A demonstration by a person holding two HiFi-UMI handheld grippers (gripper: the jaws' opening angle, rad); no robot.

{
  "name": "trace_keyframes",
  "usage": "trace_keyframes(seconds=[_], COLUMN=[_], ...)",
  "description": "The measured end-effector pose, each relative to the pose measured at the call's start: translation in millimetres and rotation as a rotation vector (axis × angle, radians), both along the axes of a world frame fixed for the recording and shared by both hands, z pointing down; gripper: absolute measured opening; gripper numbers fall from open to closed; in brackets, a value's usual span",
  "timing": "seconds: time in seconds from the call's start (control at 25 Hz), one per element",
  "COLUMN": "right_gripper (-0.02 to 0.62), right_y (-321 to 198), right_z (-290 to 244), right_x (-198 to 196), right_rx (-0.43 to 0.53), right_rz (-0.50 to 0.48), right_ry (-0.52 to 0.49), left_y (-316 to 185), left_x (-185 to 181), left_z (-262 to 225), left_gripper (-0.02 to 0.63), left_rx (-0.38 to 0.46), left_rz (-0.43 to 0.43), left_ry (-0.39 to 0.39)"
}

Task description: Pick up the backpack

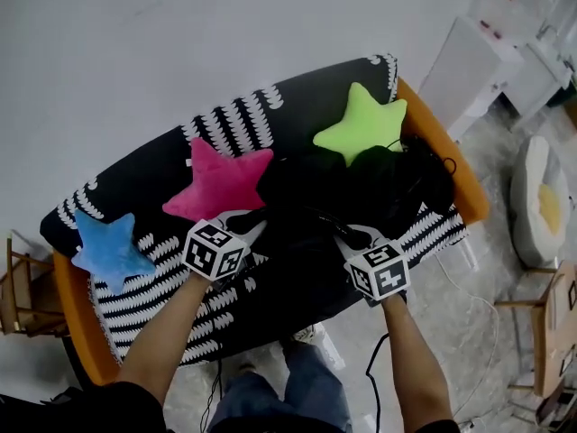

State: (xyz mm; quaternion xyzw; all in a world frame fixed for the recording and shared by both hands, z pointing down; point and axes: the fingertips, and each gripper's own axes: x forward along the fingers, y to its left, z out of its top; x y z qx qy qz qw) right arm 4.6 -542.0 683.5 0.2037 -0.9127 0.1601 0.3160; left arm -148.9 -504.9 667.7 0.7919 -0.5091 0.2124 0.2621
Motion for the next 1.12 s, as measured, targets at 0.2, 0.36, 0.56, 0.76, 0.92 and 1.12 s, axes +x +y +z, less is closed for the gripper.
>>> trace_keyframes(seconds=[0.2,0.36,0.56,0.76,0.92,1.12], right_gripper=[0.061,0.061,0.061,0.061,0.061,0.061], right_y=[-17.6,-30.6,-40.8,-45.7,-48.0,-49.9], right_z=[-64.0,-116.2,-177.7,-234.3,-271.1,-310.6], right_x=[-9.7,-21.3,-35.4,-47.8,-49.7,-49.0], right_rx=[0.031,0.072,0.121,0.179,0.205,0.262], right_rz=[-0.009,-0.026,-0.039,-0.038,-0.023,0.003], right_ry=[-0.044,-0.076,-0.112,-0.143,-0.171,-0.191], left_y=[-12.1,-19.8,-23.0,-21.0,-21.5,-21.0], left_x=[-7.8,-18.1,-30.0,-40.3,-41.8,-40.7], left_z=[-66.5,-118.2,-179.0,-234.1,-272.2,-310.9], left_gripper=[0.058,0.057,0.057,0.057,0.057,0.057], left_rx=[0.049,0.1,0.162,0.206,0.221,0.271], left_rz=[-0.036,-0.077,-0.129,-0.179,-0.194,-0.198], left_ry=[-0.024,-0.034,-0.053,-0.065,-0.086,-0.103])
